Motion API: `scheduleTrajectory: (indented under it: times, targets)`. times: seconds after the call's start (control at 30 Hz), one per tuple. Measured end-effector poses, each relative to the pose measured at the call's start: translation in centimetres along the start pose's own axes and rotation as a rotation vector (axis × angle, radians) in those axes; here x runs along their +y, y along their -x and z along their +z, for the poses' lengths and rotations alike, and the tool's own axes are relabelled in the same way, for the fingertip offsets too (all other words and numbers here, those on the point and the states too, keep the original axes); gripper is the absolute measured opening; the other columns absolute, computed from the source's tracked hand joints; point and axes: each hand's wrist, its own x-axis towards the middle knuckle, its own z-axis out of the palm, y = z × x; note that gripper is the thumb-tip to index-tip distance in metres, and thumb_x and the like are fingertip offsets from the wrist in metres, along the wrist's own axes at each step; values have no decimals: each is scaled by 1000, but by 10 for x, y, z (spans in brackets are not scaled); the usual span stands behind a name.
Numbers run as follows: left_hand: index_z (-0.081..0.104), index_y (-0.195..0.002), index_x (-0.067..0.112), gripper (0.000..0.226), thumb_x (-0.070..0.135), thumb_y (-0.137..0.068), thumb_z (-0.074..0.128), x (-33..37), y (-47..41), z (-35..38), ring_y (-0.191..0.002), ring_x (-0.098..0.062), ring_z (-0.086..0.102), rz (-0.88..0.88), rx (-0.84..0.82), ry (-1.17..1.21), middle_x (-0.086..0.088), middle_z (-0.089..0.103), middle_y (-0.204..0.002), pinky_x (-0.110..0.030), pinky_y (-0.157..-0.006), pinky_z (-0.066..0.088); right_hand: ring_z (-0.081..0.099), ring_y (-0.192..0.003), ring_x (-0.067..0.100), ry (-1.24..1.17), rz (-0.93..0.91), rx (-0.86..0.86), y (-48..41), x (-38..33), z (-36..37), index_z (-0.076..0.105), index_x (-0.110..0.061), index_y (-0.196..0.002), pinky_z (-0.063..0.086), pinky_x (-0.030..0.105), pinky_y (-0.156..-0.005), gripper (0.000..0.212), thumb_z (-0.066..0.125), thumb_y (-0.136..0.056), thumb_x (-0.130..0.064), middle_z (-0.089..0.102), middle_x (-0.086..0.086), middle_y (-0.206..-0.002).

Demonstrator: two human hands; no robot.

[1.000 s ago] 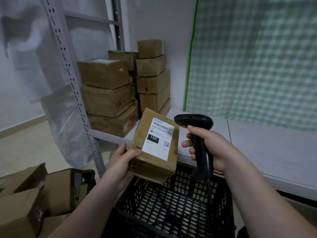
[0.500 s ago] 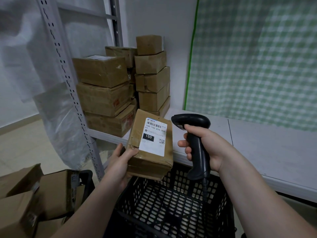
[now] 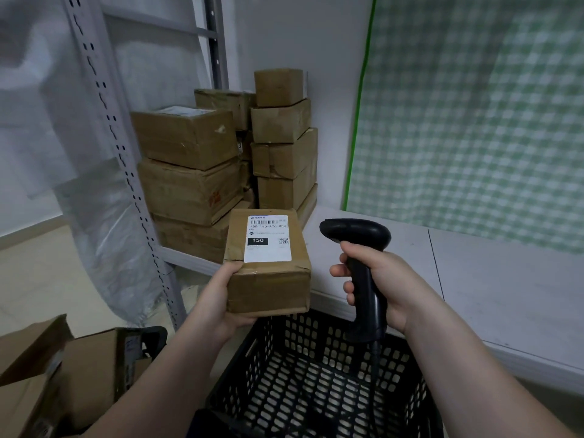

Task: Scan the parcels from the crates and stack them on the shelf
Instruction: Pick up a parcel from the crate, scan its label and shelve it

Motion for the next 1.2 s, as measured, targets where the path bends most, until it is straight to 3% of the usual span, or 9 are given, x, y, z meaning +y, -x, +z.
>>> scheduleTrajectory:
  times: [0.1, 0.17, 0.27, 0.5, 0.57, 0.7, 0.87, 1.1, 1.2]
  targets:
    - [60, -86, 18, 12, 27, -92, 56, 29, 4, 5, -80, -23, 57, 77, -12, -13, -5, 64, -72, -54, -99, 42, 52, -47, 14, 3, -50, 9, -6, -10, 5, 62, -11, -84, 44, 26, -46, 19, 65, -88, -29, 68, 7, -74]
    - [59, -86, 18, 12, 28, -93, 55, 57, 10, 10, -81, -22, 58, 168, -28, -24, -5, 67, -66, -49, -91, 48, 51, -47, 14, 14, -87, 6, -9, -22, 11, 62, -10, -85, 44, 26, -46, 18, 65, -89, -28, 67, 6, -74]
    - [59, -91, 22, 11, 32, -92, 54, 104, 19, 19, -86, -22, 62, 310, -53, -16, -3, 66, -80, -41, -73, 51, 51, -47, 14, 39, -134, -20, -14, -43, 24, 61, -8, -86, 43, 25, -46, 19, 65, -89, -26, 65, 8, -75]
    - [60, -99, 25, 23, 45, -88, 57, 192, 20, 40, -95, -25, 64, 503, -15, 14, -4, 69, -98, -44, -81, 52, 52, -50, 16, 177, -248, -78, -31, -85, 60, 61, -9, -93, 43, 29, -48, 15, 66, -88, -23, 62, 8, -76]
    - [60, -105, 26, 29, 49, -87, 57, 209, 11, 47, -96, -25, 64, 523, -9, 37, -4, 69, -103, -45, -80, 51, 52, -51, 17, 203, -265, -74, -37, -94, 67, 62, -9, -93, 43, 29, -49, 16, 67, -88, -23, 62, 8, -76]
    - [44, -139, 24, 68, 57, -82, 61, 236, -17, 58, -120, -35, 52, 450, 79, 100, -6, 56, -131, -68, -100, 36, 55, -54, 18, 258, -280, -54, -49, -103, 73, 62, -8, -92, 45, 30, -51, 17, 68, -87, -24, 62, 8, -78]
    - [31, -147, 22, 79, 64, -85, 56, 253, -46, 70, -128, -38, 44, 384, 139, 55, -9, 42, -143, -66, -99, 40, 55, -55, 18, 293, -255, -30, -59, -101, 68, 64, -5, -95, 44, 29, -51, 21, 68, -86, -24, 62, 9, -78]
    - [41, -139, 14, 51, 44, -98, 47, 253, -54, 81, -91, -21, 48, 453, 157, -218, -2, 47, -110, -45, -102, 46, 53, -55, 19, 290, -205, -17, -64, -86, 55, 62, -5, -98, 43, 30, -51, 20, 68, -87, -20, 61, 10, -79]
    - [47, -129, 16, 35, 37, -101, 45, 246, -56, 80, -75, -18, 51, 460, 171, -304, 1, 52, -94, -39, -83, 51, 51, -54, 19, 282, -168, -22, -63, -79, 47, 61, -4, -94, 42, 29, -50, 15, 66, -88, -16, 58, 10, -79]
